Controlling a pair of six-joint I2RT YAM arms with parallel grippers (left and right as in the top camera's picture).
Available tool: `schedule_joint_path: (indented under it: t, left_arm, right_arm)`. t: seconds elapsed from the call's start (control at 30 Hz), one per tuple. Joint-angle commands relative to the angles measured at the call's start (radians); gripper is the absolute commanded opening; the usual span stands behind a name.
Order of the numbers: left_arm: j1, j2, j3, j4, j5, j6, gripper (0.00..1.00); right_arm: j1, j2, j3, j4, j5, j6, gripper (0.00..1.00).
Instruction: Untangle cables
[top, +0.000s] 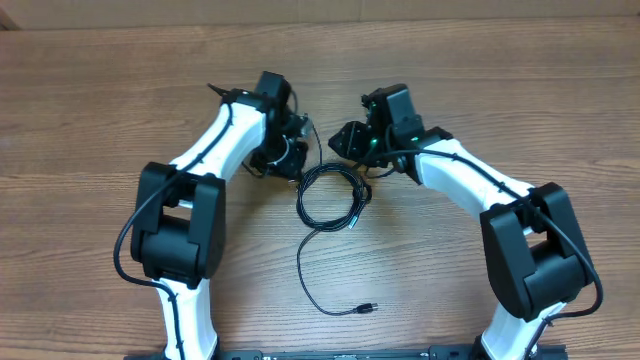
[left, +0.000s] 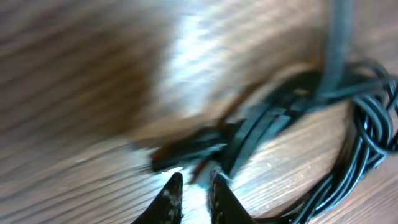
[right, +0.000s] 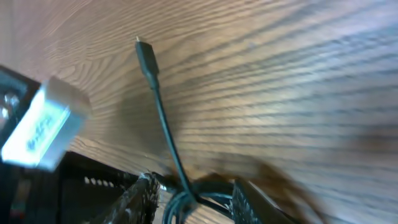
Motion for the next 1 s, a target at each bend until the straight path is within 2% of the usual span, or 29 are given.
schedule_joint_path:
  t: [0.0,0.2,0.8,0.9,0.97]
  left_arm:
    - [0.083,0.012,0.024,-0.002,0.111,-0.087,0.19]
    - [0.173,0.012,0.024,-0.018,0.270,-0.053,0.23]
    - [0.175,0.012,0.024,-0.014,0.268,-0.048,0.25]
    - [0.175,0.012,0.024,-0.013,0.267,-0.048,0.25]
    - [0.175,0.012,0.024,-0.013,0.261,-0.048,0.25]
  right_arm:
    - [0.030,-0.027,0.014,0.025,0.110,-0.004,0.38]
    - [0.053,0.020,0.014,0.116,0.121,-0.004,0.39]
    - [0.066,0.177,0.014,0.475,0.125,-0.008,0.39]
    - [0.072,0.184,0.014,0.520,0.123,-0.064,0.39]
    - [0.071,0.178,0.035,0.492,0.110,-0.130,0.40]
